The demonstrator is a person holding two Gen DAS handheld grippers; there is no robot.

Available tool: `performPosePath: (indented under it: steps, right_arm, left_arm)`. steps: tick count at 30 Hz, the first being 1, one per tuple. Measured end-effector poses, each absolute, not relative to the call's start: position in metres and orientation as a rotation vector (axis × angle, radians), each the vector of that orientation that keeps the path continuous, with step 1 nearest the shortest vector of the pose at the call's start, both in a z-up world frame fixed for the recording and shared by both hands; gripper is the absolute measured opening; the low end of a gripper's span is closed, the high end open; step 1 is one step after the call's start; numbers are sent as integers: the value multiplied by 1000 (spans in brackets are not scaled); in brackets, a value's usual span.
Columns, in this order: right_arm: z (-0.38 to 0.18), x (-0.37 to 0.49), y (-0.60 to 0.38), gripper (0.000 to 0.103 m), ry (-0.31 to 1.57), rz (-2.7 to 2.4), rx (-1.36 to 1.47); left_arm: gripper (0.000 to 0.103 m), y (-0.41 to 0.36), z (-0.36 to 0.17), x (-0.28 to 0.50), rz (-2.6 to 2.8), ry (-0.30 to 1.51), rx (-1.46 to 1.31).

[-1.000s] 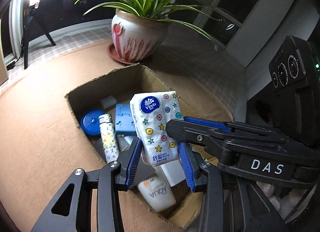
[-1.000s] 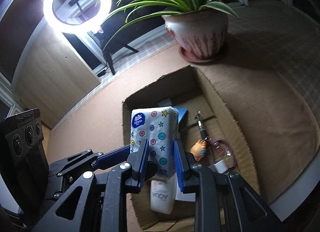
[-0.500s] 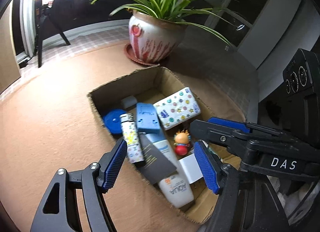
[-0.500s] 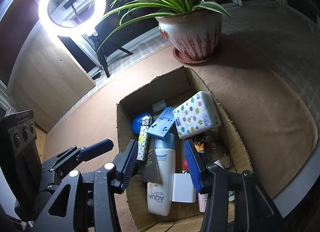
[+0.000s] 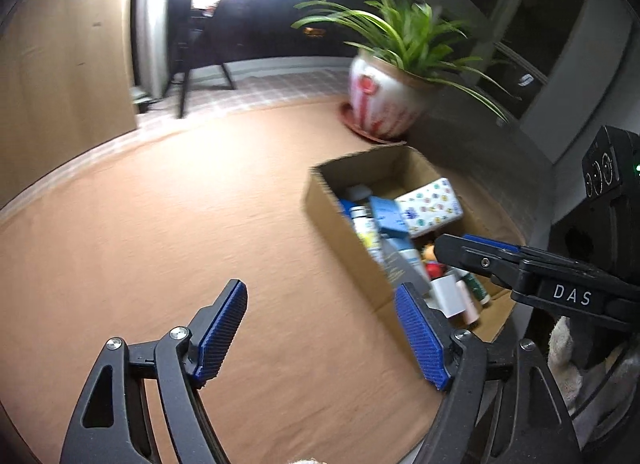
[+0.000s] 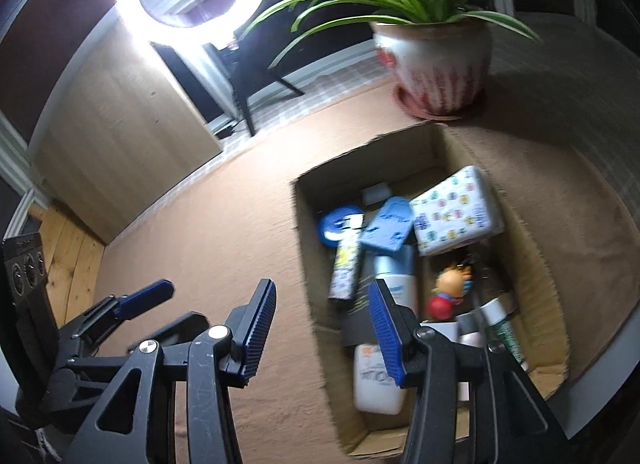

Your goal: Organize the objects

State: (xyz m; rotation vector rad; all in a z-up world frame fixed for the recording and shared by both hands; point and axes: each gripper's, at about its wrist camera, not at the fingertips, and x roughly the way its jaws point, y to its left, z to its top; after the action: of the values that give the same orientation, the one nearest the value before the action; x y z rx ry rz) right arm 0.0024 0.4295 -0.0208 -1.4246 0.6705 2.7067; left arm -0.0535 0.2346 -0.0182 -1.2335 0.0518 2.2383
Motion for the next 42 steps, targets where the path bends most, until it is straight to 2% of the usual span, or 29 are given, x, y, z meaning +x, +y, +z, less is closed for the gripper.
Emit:
performPosePath:
  steps: [15, 22, 31, 42]
  right_arm:
    - [0, -2, 319, 53, 396, 2894, -1489]
    - [6, 5, 270, 68, 268, 2951, -1471]
    - [0, 13, 231, 71, 148, 2967, -1471]
    - [-6, 17, 202, 72, 88, 2984, -1479]
  left_arm:
    - [84, 103, 8, -14, 2481, -60, -1261]
    - [89, 50, 14, 7, 2590, -126, -1274]
    - [96, 1, 0, 30, 2705, -154, -1349]
    - [97, -28, -8, 45, 2740, -176, -1405]
